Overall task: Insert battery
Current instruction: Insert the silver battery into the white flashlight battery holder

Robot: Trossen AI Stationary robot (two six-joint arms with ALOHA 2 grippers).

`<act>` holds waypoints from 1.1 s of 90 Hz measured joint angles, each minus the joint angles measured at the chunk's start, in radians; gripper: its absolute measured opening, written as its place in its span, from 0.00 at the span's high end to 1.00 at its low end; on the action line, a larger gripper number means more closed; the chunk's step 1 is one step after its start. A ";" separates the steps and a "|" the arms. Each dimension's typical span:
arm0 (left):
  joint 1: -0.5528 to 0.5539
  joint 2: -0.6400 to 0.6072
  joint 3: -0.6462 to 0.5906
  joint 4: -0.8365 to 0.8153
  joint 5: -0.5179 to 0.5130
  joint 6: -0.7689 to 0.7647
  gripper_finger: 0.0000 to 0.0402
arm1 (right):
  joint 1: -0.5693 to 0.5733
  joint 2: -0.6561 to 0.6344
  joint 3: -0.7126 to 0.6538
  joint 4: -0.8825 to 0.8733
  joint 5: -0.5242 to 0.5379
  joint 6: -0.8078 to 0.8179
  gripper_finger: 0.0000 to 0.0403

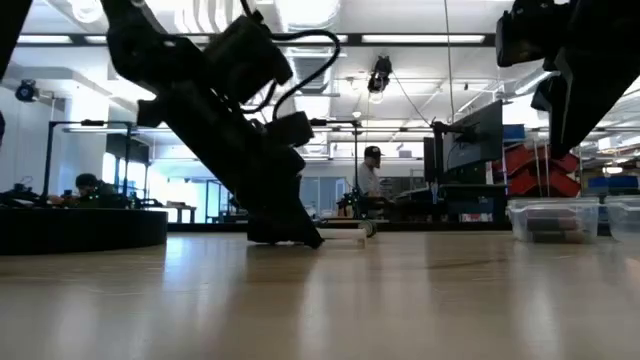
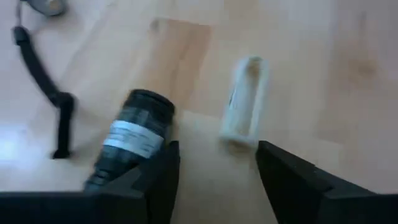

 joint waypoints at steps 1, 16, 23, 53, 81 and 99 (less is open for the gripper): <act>0.001 0.000 0.000 0.000 0.002 0.008 0.49 | 0.000 0.000 0.000 0.000 0.000 -0.003 0.51; 0.006 0.001 0.000 0.021 0.007 0.119 0.44 | 0.000 -0.001 0.000 0.028 0.026 -0.025 0.51; 0.006 0.012 0.000 0.044 0.007 0.166 0.43 | 0.000 -0.002 0.000 0.039 0.027 -0.033 0.51; 0.015 0.077 0.001 0.183 0.011 0.285 0.40 | 0.000 0.000 0.000 0.079 0.027 -0.048 0.51; 0.013 0.081 0.005 0.130 0.059 0.188 0.50 | 0.000 0.000 0.000 0.078 -0.014 -0.042 0.51; 0.010 0.080 0.003 0.126 0.091 0.125 0.59 | 0.000 0.000 0.000 0.078 -0.029 -0.037 0.51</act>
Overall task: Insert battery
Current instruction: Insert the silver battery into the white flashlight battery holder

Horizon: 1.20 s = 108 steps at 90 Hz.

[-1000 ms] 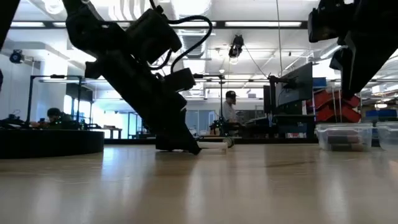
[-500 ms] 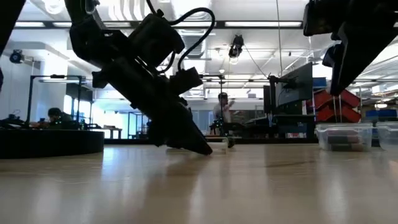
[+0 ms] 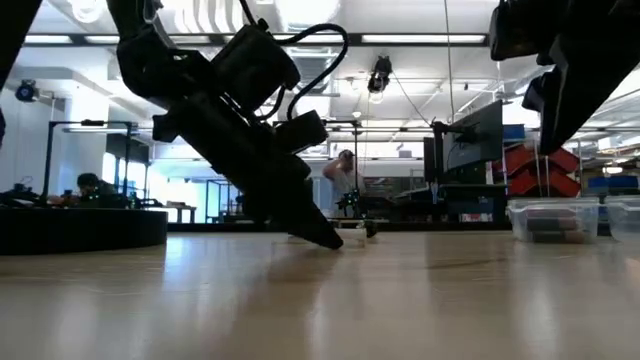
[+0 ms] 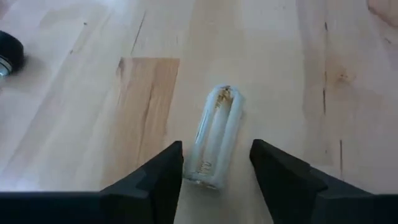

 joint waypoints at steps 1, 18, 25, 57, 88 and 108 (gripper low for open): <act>-0.001 0.000 0.000 0.000 0.000 -0.003 0.59 | 0.000 0.000 0.000 0.000 0.000 0.000 0.51; -0.011 -0.019 -0.002 -0.024 0.035 -0.017 0.65 | 0.000 0.000 0.000 0.001 0.000 0.000 0.51; -0.015 -0.036 -0.003 -0.049 0.049 -0.021 0.66 | 0.000 0.000 0.000 0.003 0.000 0.000 0.51; -0.018 -0.037 -0.005 -0.056 0.046 -0.070 0.59 | 0.000 0.007 0.000 0.004 0.000 0.026 0.51; -0.020 -0.035 -0.005 -0.040 0.009 -0.127 0.61 | 0.000 0.005 0.000 -0.008 0.000 0.048 0.51; -0.020 -0.035 -0.005 -0.033 -0.002 -0.141 0.68 | 0.000 -0.014 0.000 -0.087 0.001 0.125 0.51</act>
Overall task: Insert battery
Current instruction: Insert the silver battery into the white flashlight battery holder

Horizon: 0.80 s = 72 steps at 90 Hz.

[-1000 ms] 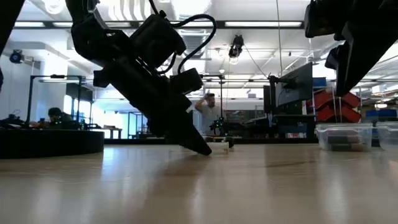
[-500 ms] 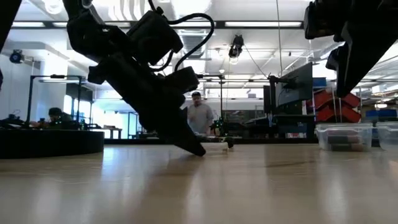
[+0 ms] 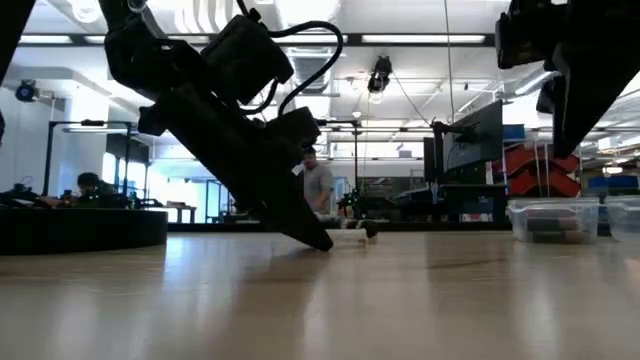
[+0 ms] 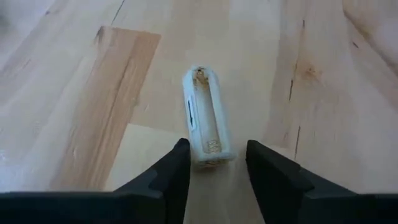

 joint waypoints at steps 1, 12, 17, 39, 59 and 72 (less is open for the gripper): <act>0.000 0.000 0.000 0.001 0.000 0.000 0.69 | 0.000 -0.002 0.000 -0.007 0.000 0.005 0.51; 0.001 0.000 0.000 0.004 -0.003 0.000 0.72 | 0.000 -0.019 0.000 -0.052 0.002 0.036 0.51; 0.001 0.000 0.000 0.004 -0.004 -0.001 0.74 | 0.000 -0.023 0.000 -0.062 0.003 0.044 0.51; 0.002 0.000 0.000 0.007 -0.008 -0.002 0.77 | 0.000 -0.029 0.000 -0.177 0.004 0.077 0.51; 0.002 0.000 0.000 0.007 -0.011 -0.003 0.79 | 0.000 -0.029 0.000 -0.443 0.006 0.179 0.51; 0.002 0.000 0.001 0.000 -0.011 0.002 0.78 | -0.001 -0.029 0.000 -0.504 0.006 0.194 0.51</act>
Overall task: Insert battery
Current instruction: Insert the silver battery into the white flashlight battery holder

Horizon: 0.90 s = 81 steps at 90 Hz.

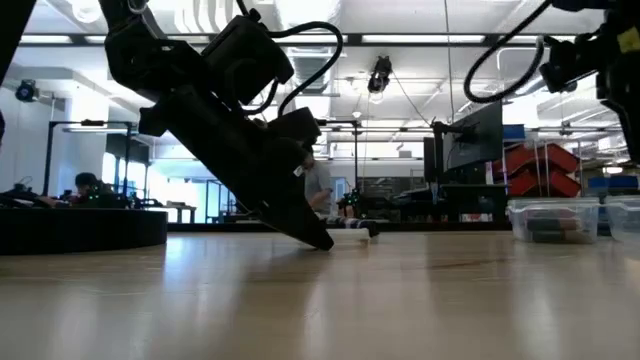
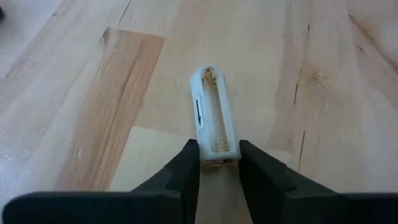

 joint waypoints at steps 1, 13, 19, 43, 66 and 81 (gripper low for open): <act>0.000 0.000 0.000 -0.002 0.000 0.001 0.78 | 0.000 0.000 0.000 0.000 -0.001 -0.003 0.51; 0.000 -0.006 0.002 -0.025 -0.001 0.004 0.79 | -0.010 0.001 -0.001 0.003 -0.046 -0.019 0.51; 0.000 -0.008 0.002 -0.030 -0.001 0.005 0.79 | -0.028 0.001 -0.012 0.001 -0.084 -0.023 0.51; 0.000 -0.011 0.002 -0.045 0.001 0.005 0.79 | -0.149 0.004 -0.087 0.024 -0.162 -0.064 0.51; -0.001 -0.014 0.002 -0.071 0.008 0.005 0.79 | -0.236 0.010 -0.084 0.053 -0.163 -0.078 0.51; -0.001 -0.025 0.001 -0.094 0.024 0.005 0.79 | -0.322 0.028 -0.085 0.058 -0.154 -0.061 0.52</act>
